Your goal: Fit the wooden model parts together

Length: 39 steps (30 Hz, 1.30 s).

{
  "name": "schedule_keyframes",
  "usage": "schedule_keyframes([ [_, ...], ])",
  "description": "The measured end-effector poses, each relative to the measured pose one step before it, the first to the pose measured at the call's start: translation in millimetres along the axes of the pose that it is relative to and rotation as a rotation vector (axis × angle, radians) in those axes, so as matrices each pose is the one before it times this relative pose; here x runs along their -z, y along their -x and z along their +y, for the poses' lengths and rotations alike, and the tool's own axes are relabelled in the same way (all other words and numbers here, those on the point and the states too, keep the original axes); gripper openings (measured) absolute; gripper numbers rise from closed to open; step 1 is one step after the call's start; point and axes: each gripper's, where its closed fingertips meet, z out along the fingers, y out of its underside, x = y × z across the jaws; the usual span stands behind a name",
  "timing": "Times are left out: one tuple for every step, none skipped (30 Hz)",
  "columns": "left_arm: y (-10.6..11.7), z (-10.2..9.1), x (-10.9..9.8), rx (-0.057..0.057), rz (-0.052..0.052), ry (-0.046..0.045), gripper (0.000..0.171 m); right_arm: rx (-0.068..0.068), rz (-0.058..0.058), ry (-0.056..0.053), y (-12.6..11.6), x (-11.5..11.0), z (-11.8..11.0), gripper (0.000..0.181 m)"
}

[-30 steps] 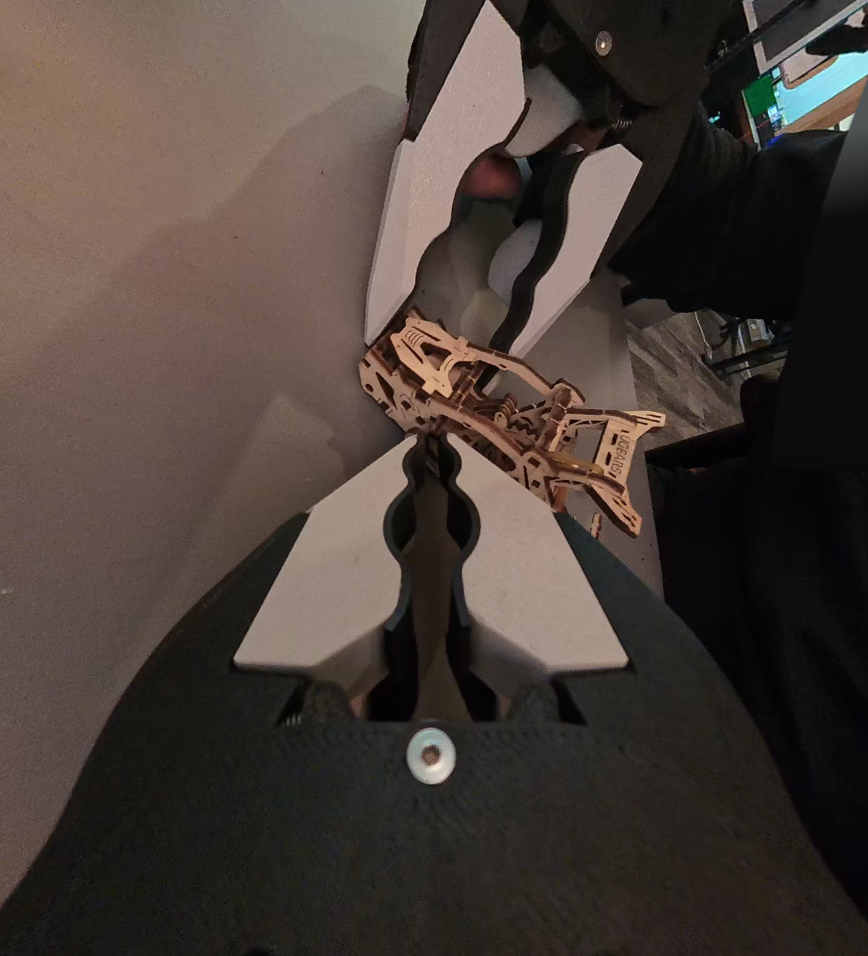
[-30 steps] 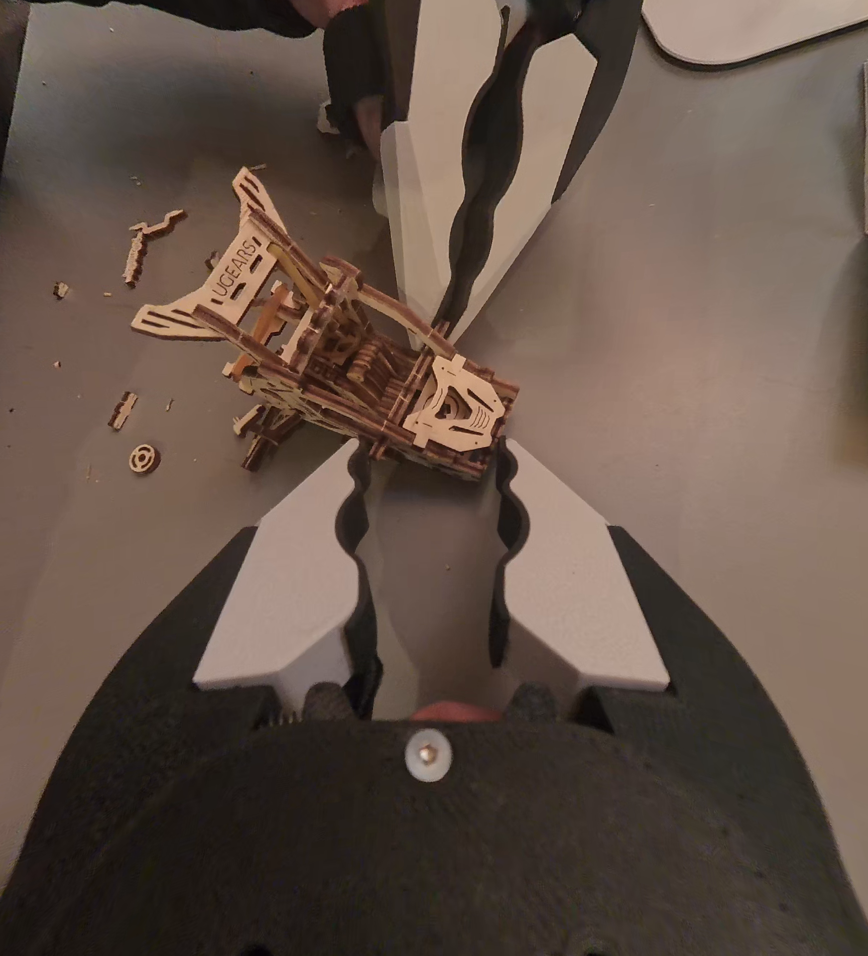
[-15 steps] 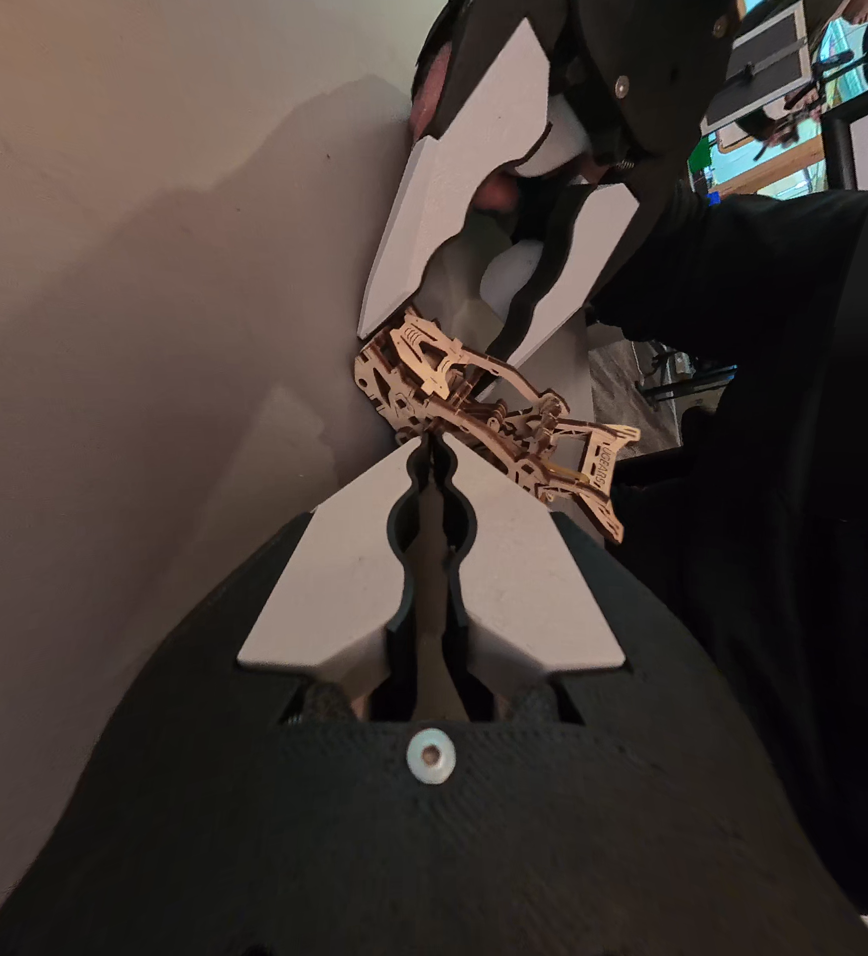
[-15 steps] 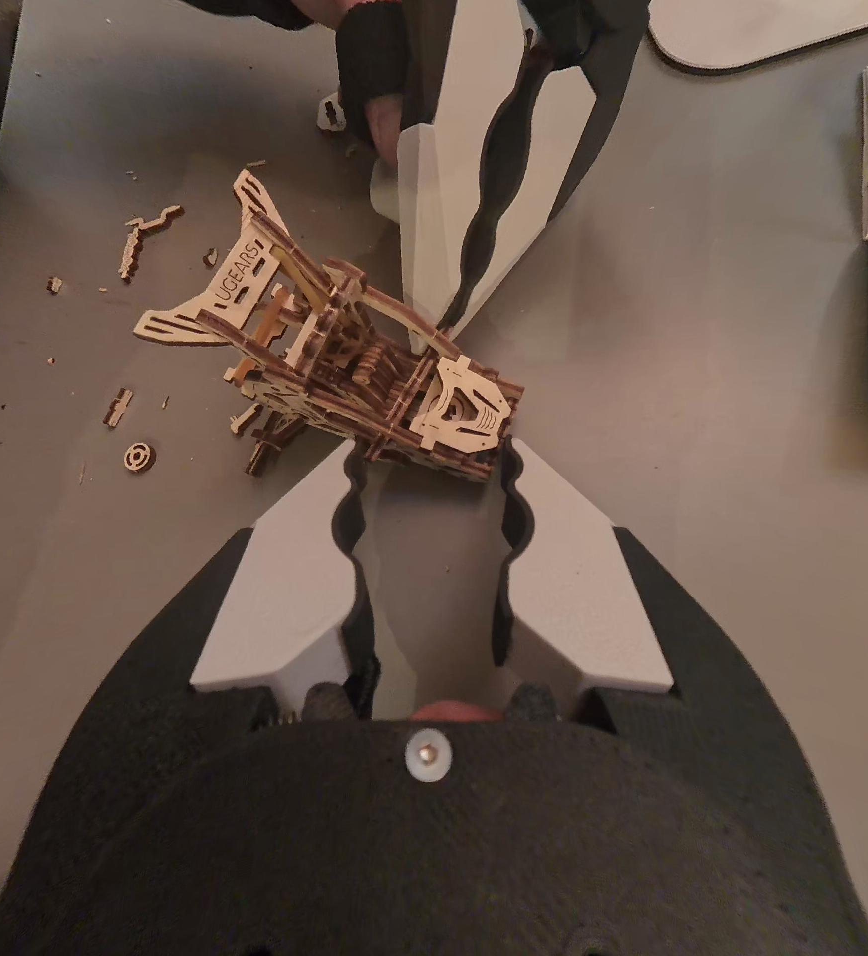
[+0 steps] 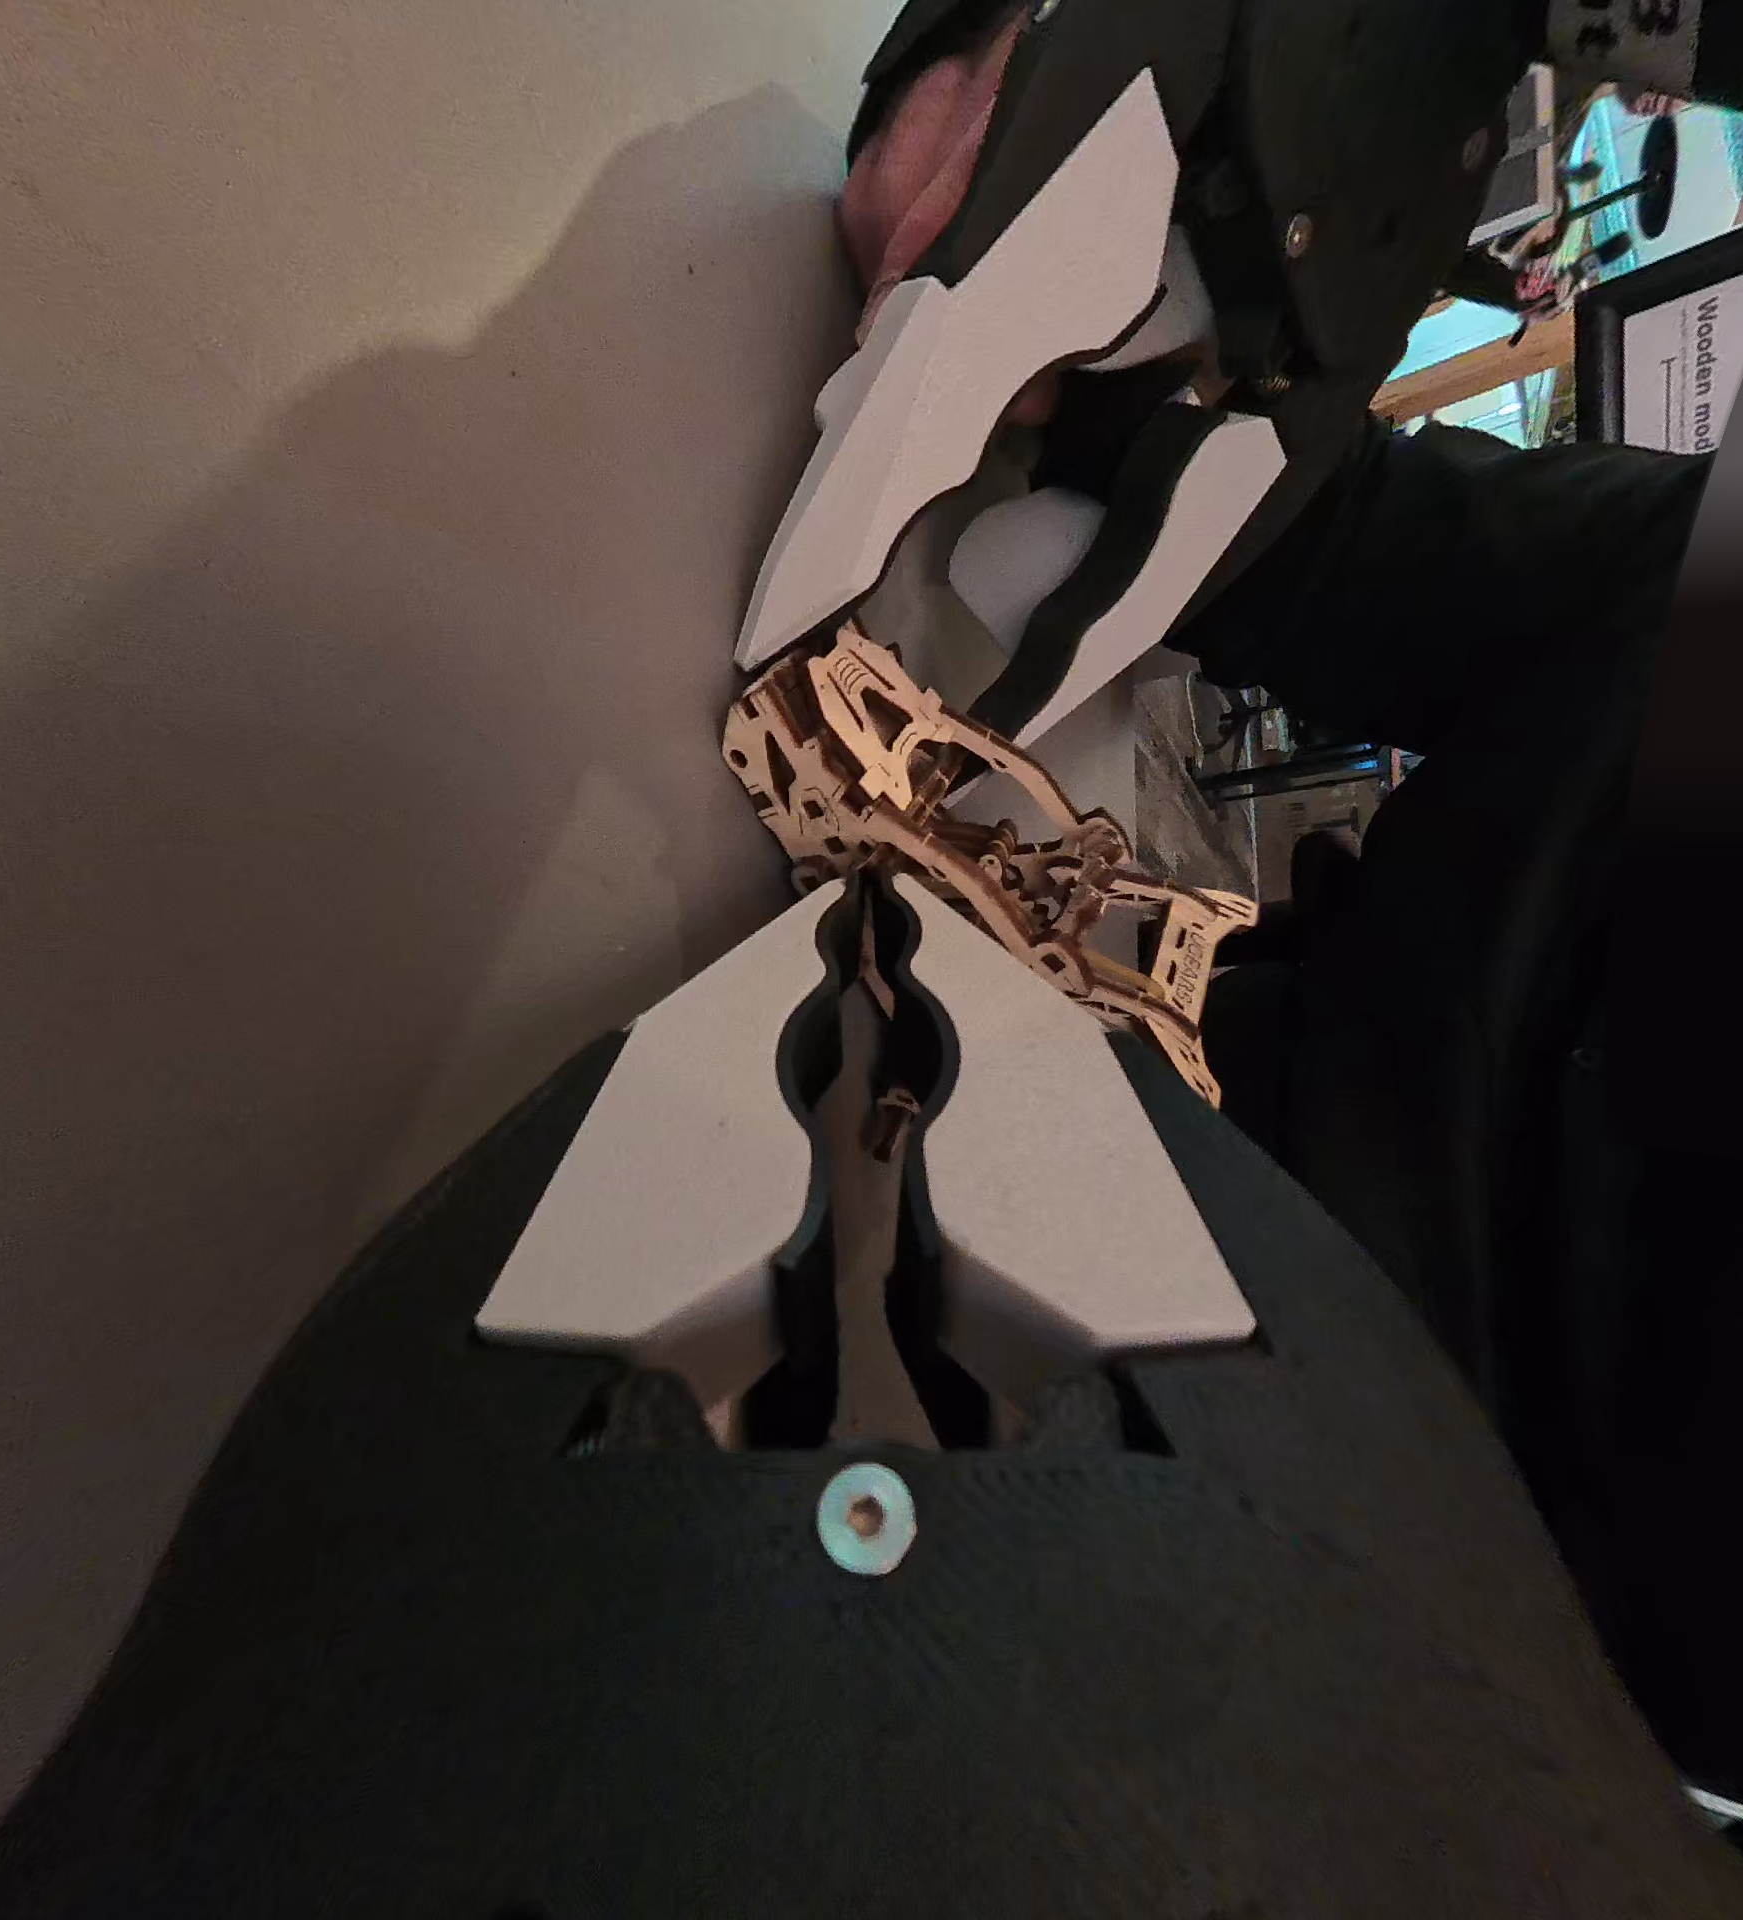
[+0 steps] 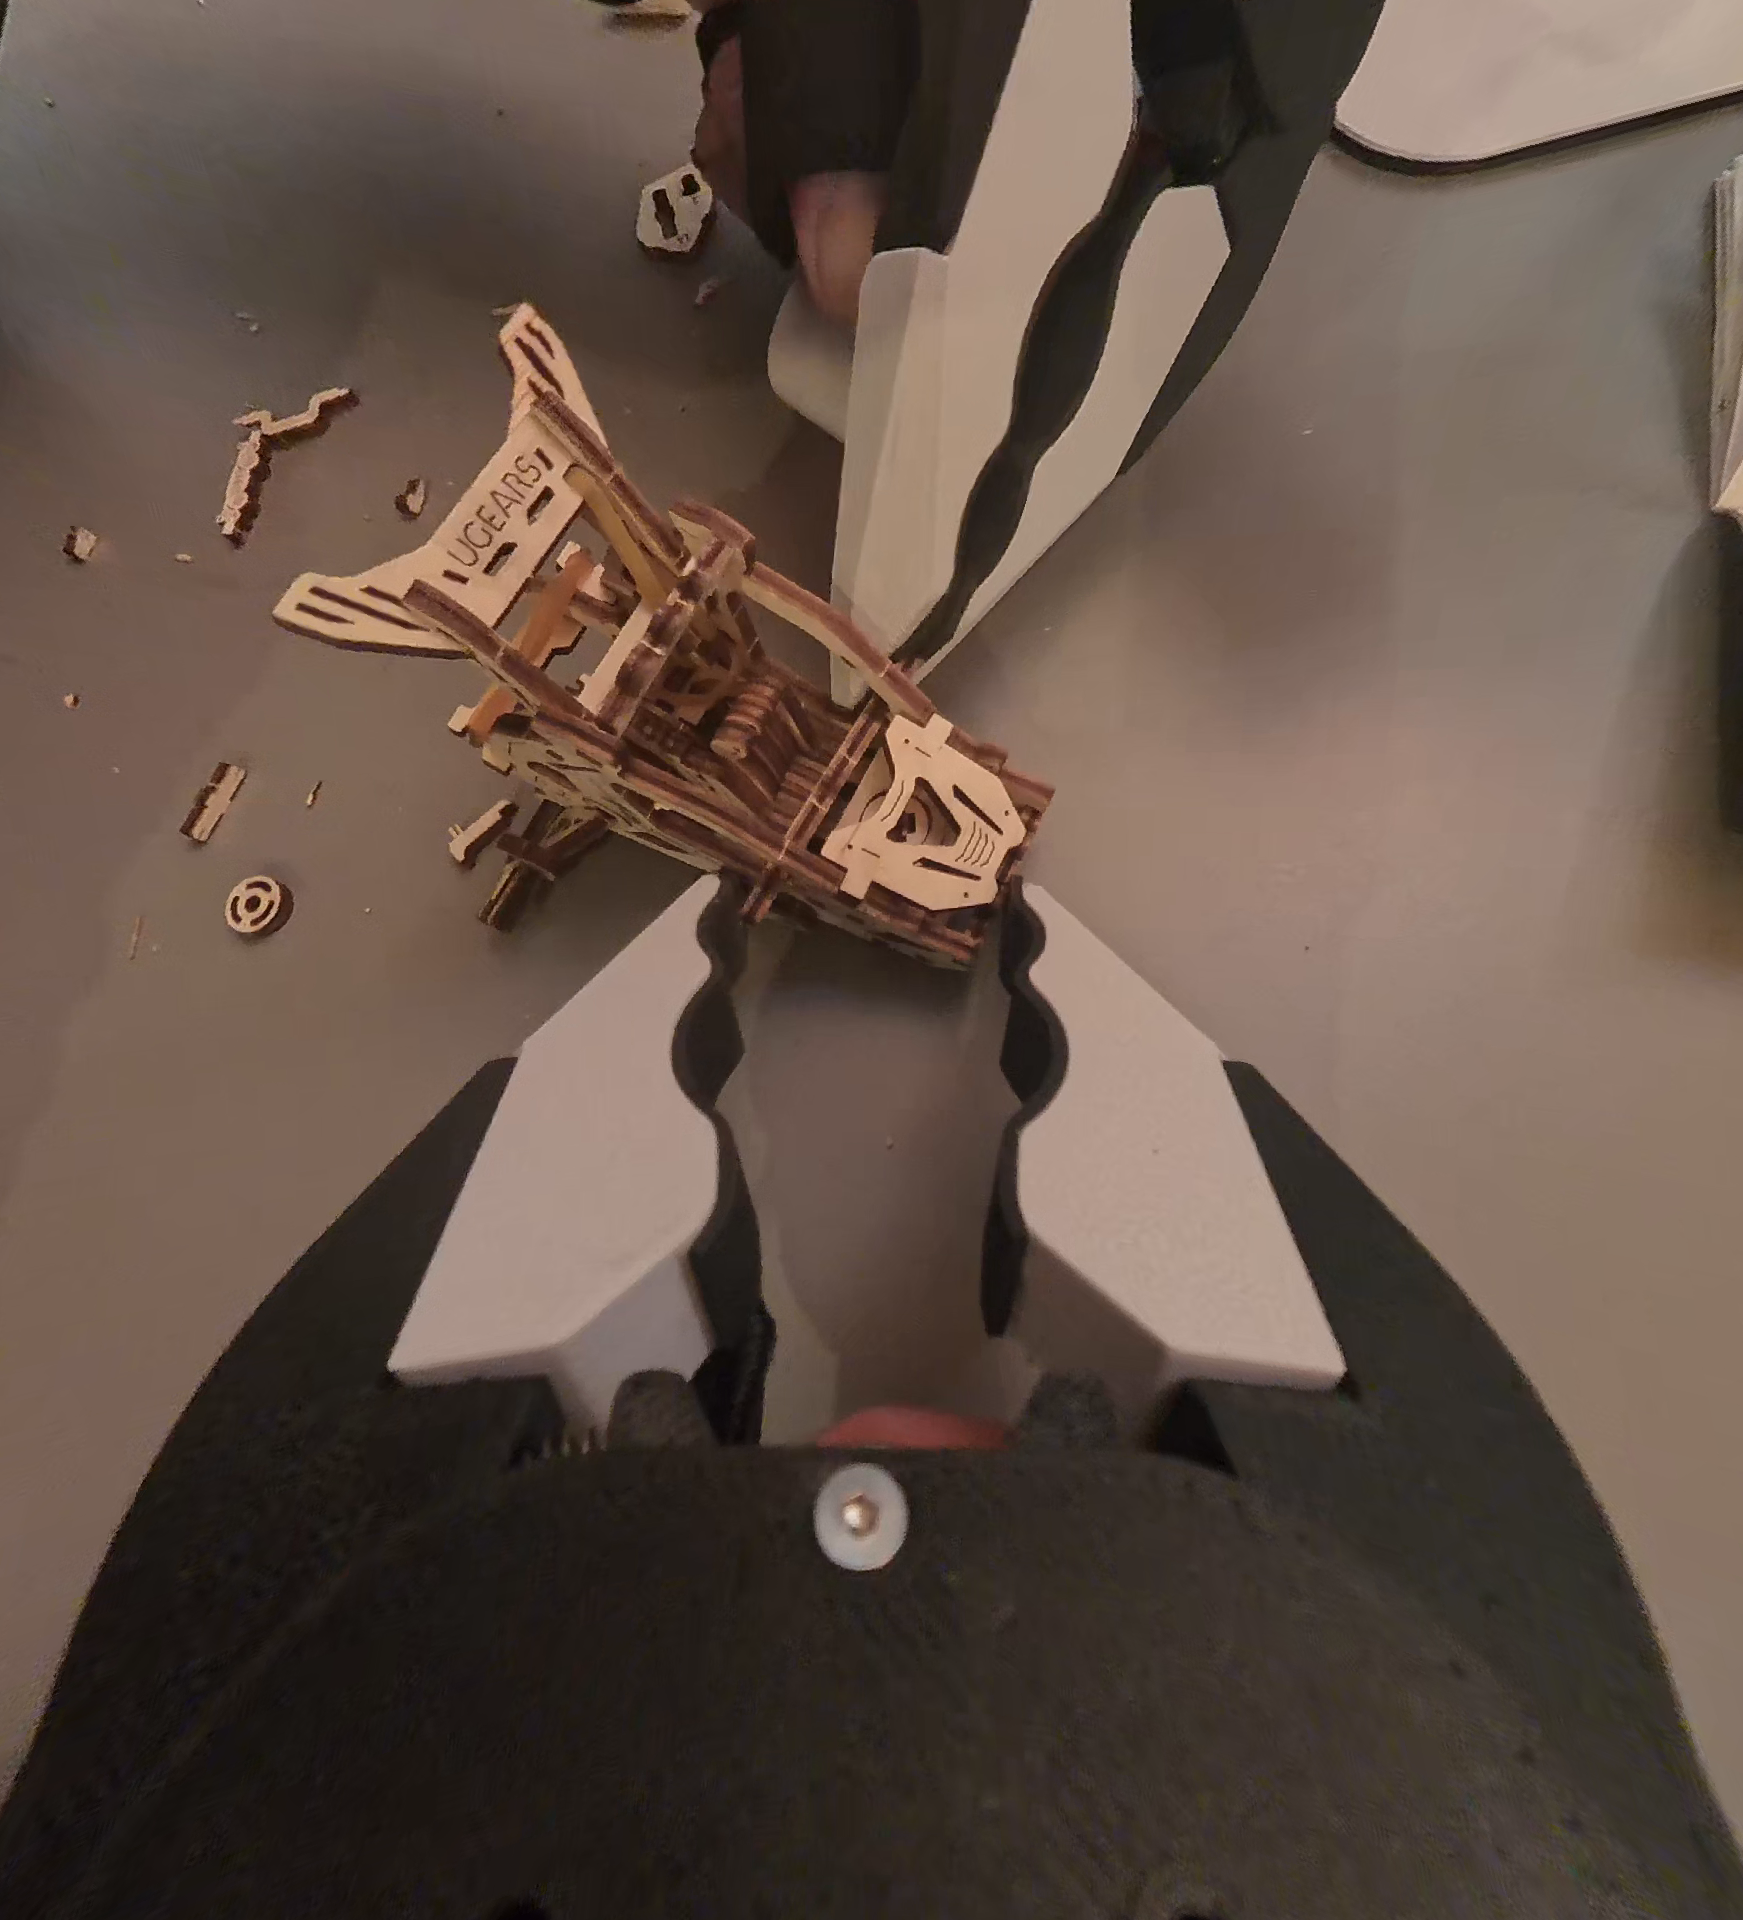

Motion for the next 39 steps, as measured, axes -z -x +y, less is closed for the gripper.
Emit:
schedule_keyframes([
  [0.13, -0.11, 0.09, 0.0028, -0.0047, -0.00289, 0.0, 0.0031, 0.0022, 0.0001, -0.03, -0.05, 0.05, 0.047],
  [0.13, -0.09, 0.01, 0.0048, -0.0039, -0.00042, 0.0, 0.0015, 0.0012, 0.0002, -0.07, 0.02, 0.06, 0.046],
  [0.06, -0.14, 0.15, 0.011, -0.0009, -0.00104, 0.0, 0.0004, 0.0006, -0.0002, -0.11, -0.01, -0.03, 0.047],
  [0.05, 0.0, 0.14, 0.0144, 0.0022, -0.00006, 0.0, 0.0013, 0.0013, 0.0, -0.06, 0.07, -0.04, 0.046],
  [0.01, -0.17, 0.08, 0.0104, 0.0043, 0.00298, 0.0, 0.0016, 0.0014, 0.0, -0.1, -0.06, -0.02, 0.046],
  [-0.12, -0.05, 0.03, 0.014, 0.0062, 0.00358, 0.0, -0.0007, -0.0004, -0.0002, -0.01, 0.05, 0.01, 0.046],
  [0.05, -0.13, 0.05, 0.0107, 0.0011, 0.00426, 0.0, -0.0001, 0.0002, -0.0001, -0.03, 0.07, 0.06, 0.046],
  [-0.07, -0.13, -0.03, 0.0072, -0.0018, 0.00276, 0.0, -0.0008, 0.0, -0.0002, -0.06, 0.06, 0.02, 0.046],
  [-0.02, -0.09, 0.16, 0.0151, 0.004, -0.00059, 0.0, 0.0011, 0.001, 0.0003, 0.09, -0.04, 0.03, 0.046],
  [-0.04, -0.16, -0.1, 0.0159, 0.0061, -0.00115, 0.0, 0.0019, 0.0013, 0.0002, 0.07, 0.03, 0.11, 0.046],
  [-0.03, 0.02, 0.07, 0.0116, 0.0036, 0.00147, 0.0, -0.0003, 0.0, -0.0002, 0.0, 0.06, 0.04, 0.046],
  [0.08, -0.15, 0.12, 0.0083, 0.0019, 0.00401, 0.0, 0.0022, 0.0017, 0.0002, 0.05, -0.05, -0.09, 0.046],
  [0.02, -0.14, 0.02, 0.0026, -0.0009, 0.00491, 0.0, 0.0033, 0.0017, 0.0003, 0.15, 0.04, 0.01, 0.046],
  [0.05, -0.24, -0.04, 0.0026, -0.0004, 0.00355, 0.0, -0.0021, -0.0014, -0.0004, 0.02, 0.11, 0.02, 0.046],
  [0.07, 0.04, 0.12, -0.0034, -0.0009, -0.00019, 0.0, -0.0023, -0.0016, -0.0004, -0.01, 0.09, -0.15, 0.046],
  [0.0, 0.0, 0.0, 0.0076, 0.0072, -0.00548, 0.0, -0.0006, -0.0003, -0.0001, 0.07, 0.07, 0.05, 0.046],
  [-0.06, -0.05, -0.02, 0.0084, 0.0112, -0.00809, 0.0, -0.0011, -0.0005, -0.0004, 0.13, 0.05, 0.01, 0.046],
  [-0.07, -0.08, 0.07, -0.0006, 0.0072, -0.00885, 0.0, -0.0025, -0.001, -0.0008, -0.01, 0.08, -0.04, 0.046],
  [0.18, 0.27, 0.02, -0.0459, -0.0138, -0.00773, 0.0, -0.0038, -0.0019, -0.001, -0.02, 0.07, 0.03, 0.046],
  [0.15, 0.17, 0.37, -0.0458, -0.016, -0.01408, 0.0, -0.0064, -0.001, -0.0007, -0.43, -0.15, -0.09, 0.046],
  [0.02, -0.13, 0.8, -0.0154, -0.006, -0.02016, 0.0, -0.0078, -0.001, -0.0008, -0.52, -0.1, -0.23, 0.046],
  [0.2, -0.3, 0.45, -0.041, -0.0171, -0.01919, 0.0, -0.0039, 0.0003, 0.0002, -0.37, -0.08, -0.03, 0.046],
  [0.52, 0.01, 0.12, -0.0607, -0.0328, -0.02082, 0.0, -0.0023, 0.0002, -0.0009, -0.07, -0.14, -0.1, 0.046],
  [0.67, -0.55, 0.81, -0.0145, -0.0241, -0.01754, 0.0, -0.0037, 0.0034, -0.001, -0.51, -0.22, -0.2, 0.046],
  [0.33, -0.44, 0.37, -0.0231, -0.0227, -0.01068, 0.0, -0.0029, -0.0005, 0.0001, -0.1, -0.09, -0.14, 0.046],
  [-0.01, -0.4, 0.13, -0.0437, -0.0266, -0.01194, 0.0, -0.0025, -0.0009, 0.0003, -0.01, 0.09, 0.04, 0.045],
  [0.36, -0.5, 0.47, -0.033, -0.028, -0.01219, 0.0, -0.001, 0.0023, -0.0004, -0.14, -0.1, -0.09, 0.045],
  [0.29, 0.23, -0.16, -0.0097, -0.0203, -0.00685, 0.0, 0.0002, 0.0003, 0.0001, 0.13, 0.02, 0.06, 0.046],
  [-0.26, -0.02, -0.03, -0.0027, -0.0082, -0.00808, 0.0, -0.0026, -0.0021, -0.0002, 0.16, 0.05, -0.04, 0.046],
  [-0.18, -0.07, 0.14, 0.0024, 0.003, -0.00718, 0.0, -0.0005, -0.0004, 0.0, 0.2, -0.07, -0.04, 0.046],
  [-0.68, -0.2, 0.4, 0.0028, 0.0077, -0.00187, 0.0, 0.0008, 0.0003, 0.0004, 0.2, -0.03, 0.07, 0.045],
  [-0.83, 0.07, 0.09, 0.0017, 0.0076, 0.00094, 0.002, -0.0016, -0.0004, 0.0, 0.07, -0.01, -0.03, 0.045],
  [-0.22, 0.19, 0.08, 0.006, 0.0042, 0.00014, 0.003, -0.0007, -0.0006, -0.0002, 0.24, -0.08, -0.06, 0.045],
  [-0.36, 0.08, 0.14, -0.0005, 0.0026, -0.00316, 0.003, -0.0008, -0.0004, 0.0, 0.11, 0.0, 0.0, 0.045],
  [-0.81, 0.28, 0.12, -0.0061, 0.0019, -0.00136, 0.005, -0.0046, -0.0016, -0.0006, 0.02, 0.08, -0.09, 0.045],
  [0.15, 0.21, 0.12, 0.0091, 0.0016, -0.00096, 0.005, -0.0018, -0.0007, 0.0, 0.05, -0.09, -0.11, 0.045],
  [0.18, -0.01, 0.01, 0.0139, 0.0055, -0.00143, 0.005, -0.0003, -0.0002, -0.0001, 0.26, 0.07, -0.03, 0.045],
  [0.65, -0.26, -0.09, 0.0057, 0.0001, -0.00122, 0.004, 0.0012, 0.0008, -0.0001, 0.2, 0.01, 0.08, 0.045],
  [0.25, -0.27, -0.08, 0.0039, 0.0022, 0.00161, 0.003, 0.0005, 0.0006, 0.0, 0.09, 0.08, -0.02, 0.045],
])
